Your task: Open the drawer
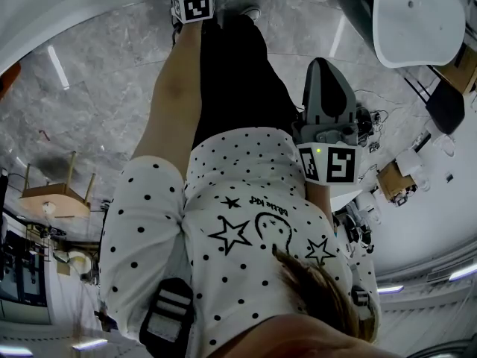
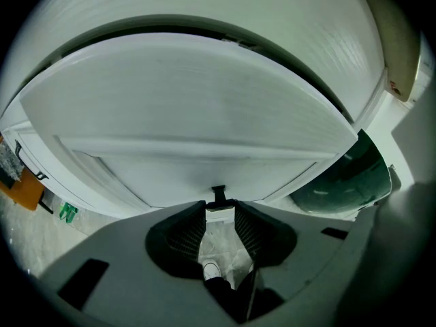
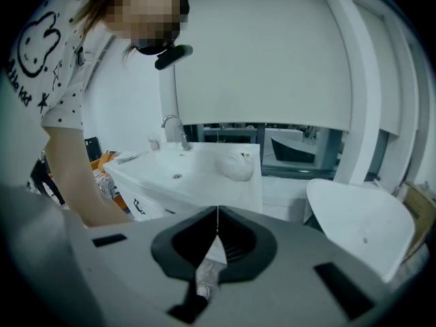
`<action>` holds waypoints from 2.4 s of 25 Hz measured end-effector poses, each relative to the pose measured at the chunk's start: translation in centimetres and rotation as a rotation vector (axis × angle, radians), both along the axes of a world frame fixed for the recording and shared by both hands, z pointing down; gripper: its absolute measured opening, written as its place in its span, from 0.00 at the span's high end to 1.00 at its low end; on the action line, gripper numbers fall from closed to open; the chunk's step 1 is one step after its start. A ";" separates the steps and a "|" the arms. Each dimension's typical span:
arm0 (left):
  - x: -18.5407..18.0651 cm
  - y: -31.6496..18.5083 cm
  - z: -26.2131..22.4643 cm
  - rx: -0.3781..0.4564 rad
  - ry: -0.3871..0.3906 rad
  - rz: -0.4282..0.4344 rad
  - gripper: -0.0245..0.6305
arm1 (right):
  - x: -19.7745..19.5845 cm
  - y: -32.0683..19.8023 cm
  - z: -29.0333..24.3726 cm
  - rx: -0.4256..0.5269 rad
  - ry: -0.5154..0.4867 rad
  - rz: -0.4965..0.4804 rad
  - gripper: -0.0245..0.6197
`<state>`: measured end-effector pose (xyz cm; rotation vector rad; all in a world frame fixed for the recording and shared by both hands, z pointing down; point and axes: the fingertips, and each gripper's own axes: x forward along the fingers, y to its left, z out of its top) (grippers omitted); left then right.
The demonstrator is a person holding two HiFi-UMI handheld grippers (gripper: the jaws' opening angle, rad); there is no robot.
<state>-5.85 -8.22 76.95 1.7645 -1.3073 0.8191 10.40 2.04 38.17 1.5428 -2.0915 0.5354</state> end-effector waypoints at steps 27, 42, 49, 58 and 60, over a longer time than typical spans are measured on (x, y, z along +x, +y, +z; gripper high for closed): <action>-0.1 2.7 -0.2 0.002 -0.006 0.003 0.76 | 0.7 0.5 0.3 -0.003 0.001 -0.022 0.94; 0.5 4.7 0.0 -0.004 0.000 0.006 0.76 | 0.9 0.7 0.6 -0.006 -0.002 -0.033 0.94; 0.4 6.4 0.2 -0.014 0.006 0.010 0.76 | 0.5 0.8 0.7 -0.004 -0.001 -0.045 0.94; -0.3 8.0 0.3 -0.018 0.012 0.020 0.76 | -0.8 1.4 0.9 -0.004 -0.002 -0.057 0.94; -0.4 8.3 0.3 -0.019 0.013 0.025 0.76 | -1.0 1.5 0.8 -0.003 -0.001 -0.059 0.94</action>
